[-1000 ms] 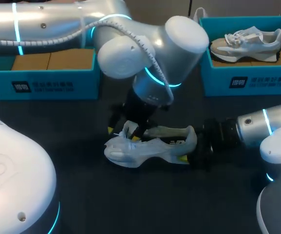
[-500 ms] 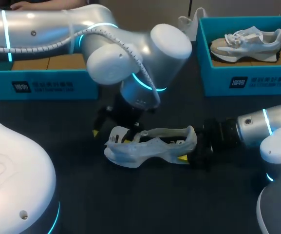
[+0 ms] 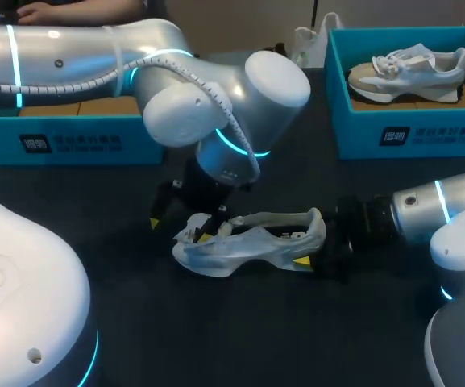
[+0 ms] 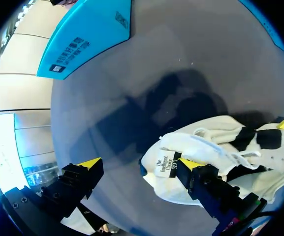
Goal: Take the shoe out of the shoebox, open the shoe tongue, remove and reinsert the insole, then place the shoe into the shoebox
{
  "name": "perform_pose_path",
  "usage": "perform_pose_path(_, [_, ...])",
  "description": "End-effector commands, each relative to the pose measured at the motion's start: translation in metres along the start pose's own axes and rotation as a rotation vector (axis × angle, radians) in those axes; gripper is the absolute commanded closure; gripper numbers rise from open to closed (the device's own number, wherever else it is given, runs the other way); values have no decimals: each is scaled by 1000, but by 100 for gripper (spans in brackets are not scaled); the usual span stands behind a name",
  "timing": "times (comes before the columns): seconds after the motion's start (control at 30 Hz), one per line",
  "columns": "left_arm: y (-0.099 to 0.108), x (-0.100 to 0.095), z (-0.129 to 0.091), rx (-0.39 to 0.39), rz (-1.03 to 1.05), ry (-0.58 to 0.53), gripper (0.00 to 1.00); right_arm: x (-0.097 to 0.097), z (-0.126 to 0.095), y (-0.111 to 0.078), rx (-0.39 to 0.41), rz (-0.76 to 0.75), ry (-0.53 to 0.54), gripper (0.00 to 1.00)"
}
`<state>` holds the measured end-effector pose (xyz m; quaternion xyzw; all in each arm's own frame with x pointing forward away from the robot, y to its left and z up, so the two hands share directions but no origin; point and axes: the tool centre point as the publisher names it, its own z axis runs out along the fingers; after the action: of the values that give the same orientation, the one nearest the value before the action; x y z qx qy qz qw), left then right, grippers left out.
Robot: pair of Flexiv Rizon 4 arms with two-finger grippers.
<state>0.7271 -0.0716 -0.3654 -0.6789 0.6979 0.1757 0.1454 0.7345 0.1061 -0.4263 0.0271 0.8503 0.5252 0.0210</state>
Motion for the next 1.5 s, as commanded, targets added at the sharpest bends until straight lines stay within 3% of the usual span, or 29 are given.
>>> perform_pose_path(0.03, [-2, -12, -16, 14, 17, 38, 0, -3, 4, -5, 2, 0, -3, 100])
perform_pose_path(0.4, [-2, -22, -57, 75, 134, 125, 0, -3, 4, -5, 2, 0, -3, 100])
perform_pose_path(0.7, [-13, -21, -103, 119, 312, 248, 0, -3, 4, -5, 2, 0, -3, 100])
perform_pose_path(0.97, [-24, -26, -138, 225, 669, 377, 0, -3, 4, -5, 2, 0, -3, 100])
perform_pose_path(1.13, [-28, -35, -143, 300, 961, 440, 0, -3, 4, -5, 2, 0, -3, 100])
perform_pose_path(1.3, [-29, -36, -144, 385, 1226, 417, 0, -3, 4, -5, 2, 0, -3, 100])
perform_pose_path(1.5, [-24, -30, -152, 443, 1381, 409, 0, -3, 4, -5, 2, 0, -3, 100])
